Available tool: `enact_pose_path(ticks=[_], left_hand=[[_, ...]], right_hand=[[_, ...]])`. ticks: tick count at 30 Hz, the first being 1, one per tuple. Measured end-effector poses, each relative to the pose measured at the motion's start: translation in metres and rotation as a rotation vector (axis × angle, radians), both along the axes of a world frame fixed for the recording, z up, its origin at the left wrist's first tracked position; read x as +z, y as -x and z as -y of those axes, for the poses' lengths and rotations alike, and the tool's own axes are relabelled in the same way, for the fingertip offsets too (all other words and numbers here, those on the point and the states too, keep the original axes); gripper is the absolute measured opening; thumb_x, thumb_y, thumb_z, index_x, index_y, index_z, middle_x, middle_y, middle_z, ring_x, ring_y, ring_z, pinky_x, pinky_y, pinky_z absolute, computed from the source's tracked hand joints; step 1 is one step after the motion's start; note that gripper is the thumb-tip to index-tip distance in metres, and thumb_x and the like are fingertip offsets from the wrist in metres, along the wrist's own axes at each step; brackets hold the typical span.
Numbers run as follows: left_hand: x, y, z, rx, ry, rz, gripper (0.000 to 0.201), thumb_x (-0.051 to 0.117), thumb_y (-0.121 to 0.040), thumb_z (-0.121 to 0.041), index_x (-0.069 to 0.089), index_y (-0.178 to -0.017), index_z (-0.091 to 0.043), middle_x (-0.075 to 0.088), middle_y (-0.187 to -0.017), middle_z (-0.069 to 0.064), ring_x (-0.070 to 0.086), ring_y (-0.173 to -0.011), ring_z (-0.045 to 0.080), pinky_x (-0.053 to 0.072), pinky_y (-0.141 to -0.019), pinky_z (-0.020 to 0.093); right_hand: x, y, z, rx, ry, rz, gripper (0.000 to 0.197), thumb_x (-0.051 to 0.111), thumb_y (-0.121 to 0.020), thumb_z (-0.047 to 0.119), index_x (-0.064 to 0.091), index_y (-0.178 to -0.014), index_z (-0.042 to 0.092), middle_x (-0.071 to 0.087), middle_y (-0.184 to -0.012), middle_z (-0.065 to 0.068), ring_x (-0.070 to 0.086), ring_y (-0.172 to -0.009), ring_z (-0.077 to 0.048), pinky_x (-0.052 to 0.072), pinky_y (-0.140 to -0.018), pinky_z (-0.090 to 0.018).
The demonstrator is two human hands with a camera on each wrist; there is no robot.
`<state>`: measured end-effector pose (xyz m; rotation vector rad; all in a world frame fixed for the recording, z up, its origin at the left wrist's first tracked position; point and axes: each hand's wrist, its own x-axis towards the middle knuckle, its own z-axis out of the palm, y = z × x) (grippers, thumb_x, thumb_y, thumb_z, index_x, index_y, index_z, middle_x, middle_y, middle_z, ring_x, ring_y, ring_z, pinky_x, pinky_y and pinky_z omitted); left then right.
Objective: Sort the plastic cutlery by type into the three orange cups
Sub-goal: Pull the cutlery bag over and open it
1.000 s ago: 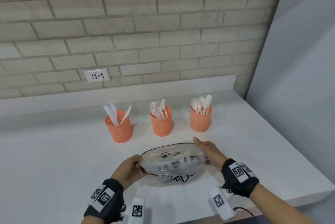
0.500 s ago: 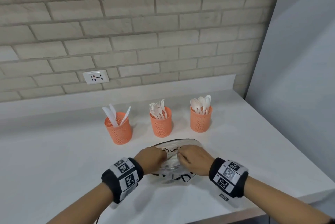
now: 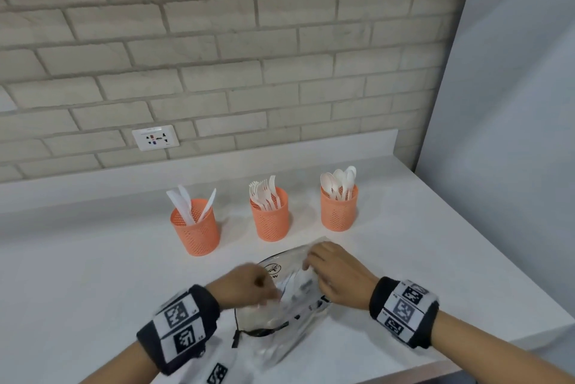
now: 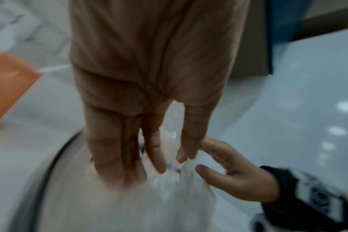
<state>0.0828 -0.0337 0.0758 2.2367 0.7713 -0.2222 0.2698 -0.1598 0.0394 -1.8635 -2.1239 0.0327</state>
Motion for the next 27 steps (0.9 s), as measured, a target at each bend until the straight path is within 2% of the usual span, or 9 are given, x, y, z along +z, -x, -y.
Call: enact_pose_path(ticks=[3,7,11,15,19,21,23,25,27], left_hand=[[0.029,-0.028,-0.019,-0.039,-0.362,0.176,0.013,0.057,-0.087,-0.02,0.057,-0.075,-0.024,0.06,-0.083,-0.007,0.06,-0.083,0.017,0.049,-0.08,0.029],[0.037,-0.076,-0.026,-0.326,-0.426,0.144,0.016,0.06,-0.08,-0.008,0.07,-0.091,-0.015,0.055,-0.114,0.006,0.048,-0.113,0.019,0.034,-0.098,0.029],[0.016,-0.103,-0.002,-0.547,-0.38,-0.078,0.015,0.066,-0.08,-0.016,0.069,-0.094,-0.011,0.042,-0.138,0.005,0.043,-0.125,0.022,0.035,-0.104,0.034],[0.0,-0.109,0.003,-0.551,-0.461,-0.156,0.022,0.072,-0.075,-0.026,0.053,-0.083,-0.018,0.055,-0.111,0.005,0.054,-0.099,0.023,0.044,-0.083,0.035],[0.0,-0.098,-0.013,-0.314,-0.561,-0.017,0.013,0.047,-0.085,-0.003,0.043,-0.08,-0.015,0.054,-0.087,0.006,0.053,-0.086,0.025,0.038,-0.069,0.028],[0.001,-0.081,-0.029,-0.177,-0.534,0.069,0.02,0.044,-0.085,0.0,0.044,-0.074,-0.016,0.048,-0.074,-0.002,0.047,-0.077,0.02,0.032,-0.061,0.022],[0.002,-0.055,-0.045,-0.059,-0.508,0.141,0.032,0.046,-0.083,0.001,0.04,-0.063,-0.023,0.044,-0.063,-0.01,0.044,-0.069,0.017,0.029,-0.055,0.021],[0.001,-0.025,-0.052,0.048,-0.442,0.263,0.044,0.047,-0.08,0.007,0.038,-0.056,-0.03,0.046,-0.059,-0.012,0.045,-0.06,0.011,0.031,-0.057,0.019],[-0.008,0.002,-0.048,0.105,-0.389,0.359,0.051,0.046,-0.075,0.014,0.044,-0.055,-0.033,0.052,-0.062,-0.013,0.048,-0.062,0.003,0.035,-0.059,0.012]], right_hand=[[0.003,0.042,0.007,0.121,0.042,-0.045,0.033,0.04,-0.077,0.02,0.063,-0.098,0.01,0.065,-0.094,-0.007,0.059,-0.09,-0.024,0.046,-0.087,-0.029],[0.002,0.088,0.002,0.12,0.252,-0.105,0.061,0.041,-0.093,0.051,0.046,-0.13,0.003,0.058,-0.122,-0.02,0.05,-0.114,-0.031,0.028,-0.109,-0.039],[0.003,0.106,-0.006,0.03,0.276,-0.156,0.074,0.03,-0.089,0.064,0.058,-0.108,-0.003,0.063,-0.099,-0.027,0.057,-0.095,-0.037,0.034,-0.099,-0.048],[-0.003,0.101,0.007,-0.023,0.285,-0.192,0.051,0.042,-0.095,0.042,0.056,-0.1,-0.006,0.061,-0.091,-0.03,0.058,-0.09,-0.04,0.038,-0.08,-0.04],[0.002,0.078,0.028,0.033,0.283,-0.04,0.048,0.051,-0.092,0.04,0.058,-0.098,-0.008,0.063,-0.085,-0.028,0.057,-0.085,-0.038,0.037,-0.089,-0.042],[0.008,0.057,0.035,0.057,0.31,0.144,0.033,0.066,-0.078,0.037,0.067,-0.071,0.005,0.065,-0.067,-0.014,0.06,-0.069,-0.03,0.045,-0.074,-0.028],[0.015,0.034,0.038,0.005,0.276,0.252,0.024,0.079,-0.048,0.034,0.06,-0.047,0.02,0.054,-0.048,0.006,0.055,-0.051,-0.014,0.032,-0.052,-0.018],[0.02,0.006,0.034,-0.005,0.134,0.257,0.027,0.083,-0.035,0.024,0.057,-0.045,0.024,0.049,-0.051,0.012,0.054,-0.052,-0.009,0.044,-0.057,-0.016],[0.022,-0.018,0.032,-0.011,0.043,0.256,0.033,0.084,-0.034,0.014,0.061,-0.054,0.029,0.054,-0.062,0.011,0.058,-0.061,-0.008,0.055,-0.082,-0.031]])
